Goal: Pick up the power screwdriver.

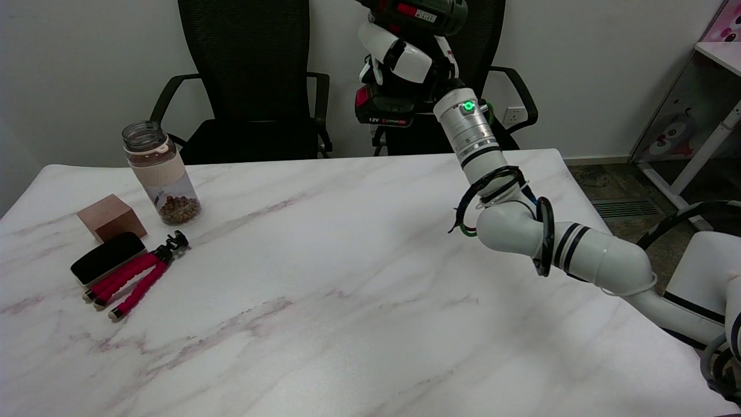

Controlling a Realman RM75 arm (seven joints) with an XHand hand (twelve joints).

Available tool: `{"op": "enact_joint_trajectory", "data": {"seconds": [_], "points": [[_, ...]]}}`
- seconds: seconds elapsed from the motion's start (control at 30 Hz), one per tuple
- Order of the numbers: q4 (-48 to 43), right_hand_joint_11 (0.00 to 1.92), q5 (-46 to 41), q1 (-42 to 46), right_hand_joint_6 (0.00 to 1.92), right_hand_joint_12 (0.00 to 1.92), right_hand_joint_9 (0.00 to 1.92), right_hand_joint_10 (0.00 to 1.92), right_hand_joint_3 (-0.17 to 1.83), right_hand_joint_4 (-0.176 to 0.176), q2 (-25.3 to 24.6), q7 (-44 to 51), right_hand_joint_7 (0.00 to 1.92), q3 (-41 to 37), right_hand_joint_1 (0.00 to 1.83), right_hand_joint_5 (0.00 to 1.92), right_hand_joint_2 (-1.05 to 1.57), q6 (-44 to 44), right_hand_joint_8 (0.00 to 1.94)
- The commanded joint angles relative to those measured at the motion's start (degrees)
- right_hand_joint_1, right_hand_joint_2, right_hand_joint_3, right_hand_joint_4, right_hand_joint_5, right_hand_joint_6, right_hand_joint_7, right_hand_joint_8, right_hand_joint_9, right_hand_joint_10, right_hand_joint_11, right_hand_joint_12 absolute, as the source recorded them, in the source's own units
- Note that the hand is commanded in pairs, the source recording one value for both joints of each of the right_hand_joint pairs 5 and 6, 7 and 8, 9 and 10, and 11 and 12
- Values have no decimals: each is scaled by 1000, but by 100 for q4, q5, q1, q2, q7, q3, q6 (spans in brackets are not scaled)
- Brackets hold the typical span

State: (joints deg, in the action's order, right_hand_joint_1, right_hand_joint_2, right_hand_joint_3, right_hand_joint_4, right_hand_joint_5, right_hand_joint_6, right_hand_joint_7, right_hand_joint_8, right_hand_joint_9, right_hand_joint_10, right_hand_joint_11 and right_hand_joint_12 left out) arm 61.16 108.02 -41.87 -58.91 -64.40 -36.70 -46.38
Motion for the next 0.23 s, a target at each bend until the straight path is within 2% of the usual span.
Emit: {"op": "enact_joint_trajectory", "data": {"seconds": [0.03, 0.23], "points": [[102, 1920, -36, 92, 1418, 1920, 1920, 1920, 945, 176, 19, 16, 1418, 111, 826, 1418, 637, -12, 1418], [202, 1920, -37, 103, 1415, 1920, 1920, 1920, 921, 176, 21, 13, 1415, 109, 820, 1415, 675, -31, 1415]]}}
